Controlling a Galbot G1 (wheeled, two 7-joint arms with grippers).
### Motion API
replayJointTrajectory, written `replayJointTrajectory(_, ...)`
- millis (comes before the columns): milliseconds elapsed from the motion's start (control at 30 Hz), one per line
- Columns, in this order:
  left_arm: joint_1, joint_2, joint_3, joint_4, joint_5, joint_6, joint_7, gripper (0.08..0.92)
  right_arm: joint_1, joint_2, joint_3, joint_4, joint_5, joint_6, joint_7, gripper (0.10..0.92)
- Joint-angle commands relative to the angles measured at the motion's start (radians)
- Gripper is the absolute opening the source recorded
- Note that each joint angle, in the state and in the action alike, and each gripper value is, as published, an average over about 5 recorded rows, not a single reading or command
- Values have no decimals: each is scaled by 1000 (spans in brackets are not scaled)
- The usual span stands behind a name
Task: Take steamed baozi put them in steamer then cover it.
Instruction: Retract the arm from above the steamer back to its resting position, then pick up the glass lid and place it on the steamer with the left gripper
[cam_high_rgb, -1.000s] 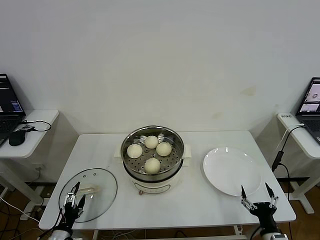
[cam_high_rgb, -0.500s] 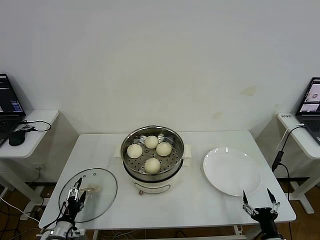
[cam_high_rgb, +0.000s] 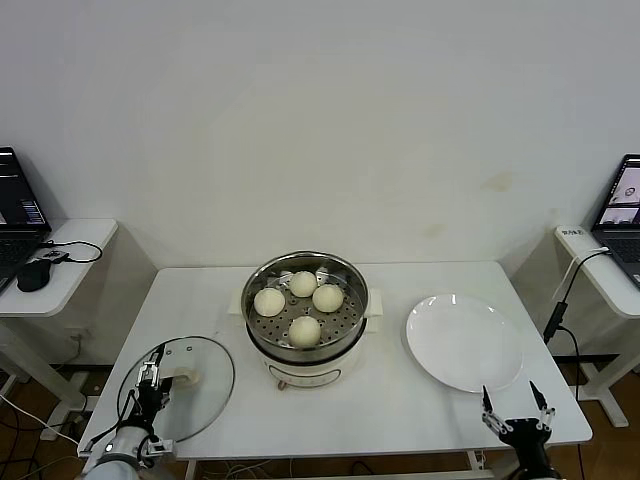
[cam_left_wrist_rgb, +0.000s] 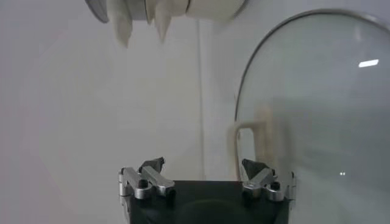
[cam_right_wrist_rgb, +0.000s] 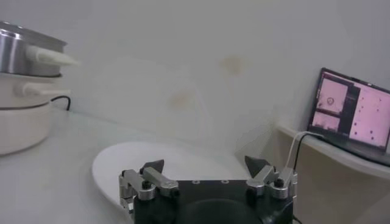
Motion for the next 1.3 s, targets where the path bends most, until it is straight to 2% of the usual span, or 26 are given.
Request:
replayJointTrajectory(33,-47,-4,3,46,-3,3,-2,823,-1,2,-1,-13,-7,2,0,823)
replayJointTrajectory(167,-51,-9,3,57,-9,5,-5,822,-3,3,-2,-16,-12,4,-1,823)
replayJointTrajectory(267,-51,-12,5,62,-11,7,-5,782,-3,4,-4,-17,-16,5,-1,823)
replayJointTrajectory(533,-58,-18,3,80,-19,6,-14,550,-4,5,-7,-15,-23,6,-1,822)
replayJointTrajectory(767,-40,-25,-5,62,-47,4,-62,351,-7,0,-14,-8,-24,7,-2,823)
replayJointTrajectory(900,-15,-13,-22,7,-73,10,-80,238,-7,-3,-22,-4,-24,8,-2,823)
replayJointTrajectory(1033,26,13,-57,-111,-82,32,-67,153,-10,-5,-34,5,-25,7,-4,823)
replayJointTrajectory(1300,52,111,-108,-309,-210,127,45,147,-22,-8,-57,25,-29,3,-6,823)
